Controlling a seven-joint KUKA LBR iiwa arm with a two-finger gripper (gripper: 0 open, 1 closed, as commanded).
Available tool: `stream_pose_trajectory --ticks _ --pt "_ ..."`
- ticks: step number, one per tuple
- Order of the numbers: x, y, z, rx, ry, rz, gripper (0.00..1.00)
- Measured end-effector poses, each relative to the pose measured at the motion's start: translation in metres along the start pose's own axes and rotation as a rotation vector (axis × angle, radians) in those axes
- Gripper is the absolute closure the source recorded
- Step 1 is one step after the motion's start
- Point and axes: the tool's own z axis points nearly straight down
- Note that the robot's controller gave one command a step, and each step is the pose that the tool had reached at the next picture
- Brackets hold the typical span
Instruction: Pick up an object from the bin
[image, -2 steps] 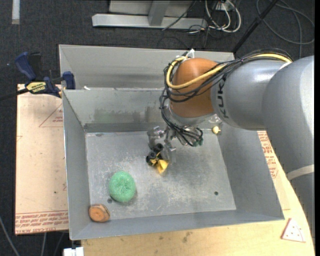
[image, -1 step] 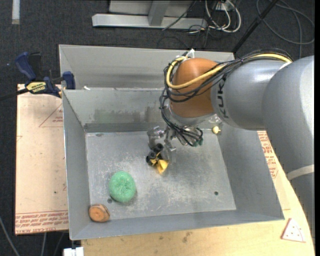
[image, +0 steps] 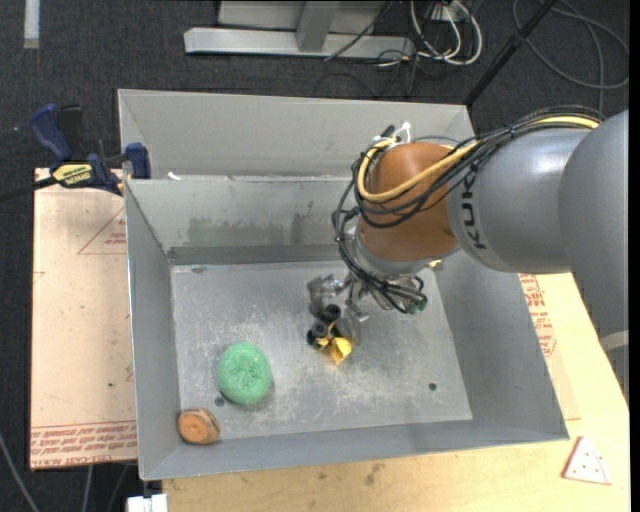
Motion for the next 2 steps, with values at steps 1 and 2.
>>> stream_pose_trajectory --ticks 1,2 --pt "0.018 0.005 0.000 0.004 0.018 -0.024 1.00" --pt "0.041 0.033 -0.011 -0.005 0.021 -0.048 1.00"
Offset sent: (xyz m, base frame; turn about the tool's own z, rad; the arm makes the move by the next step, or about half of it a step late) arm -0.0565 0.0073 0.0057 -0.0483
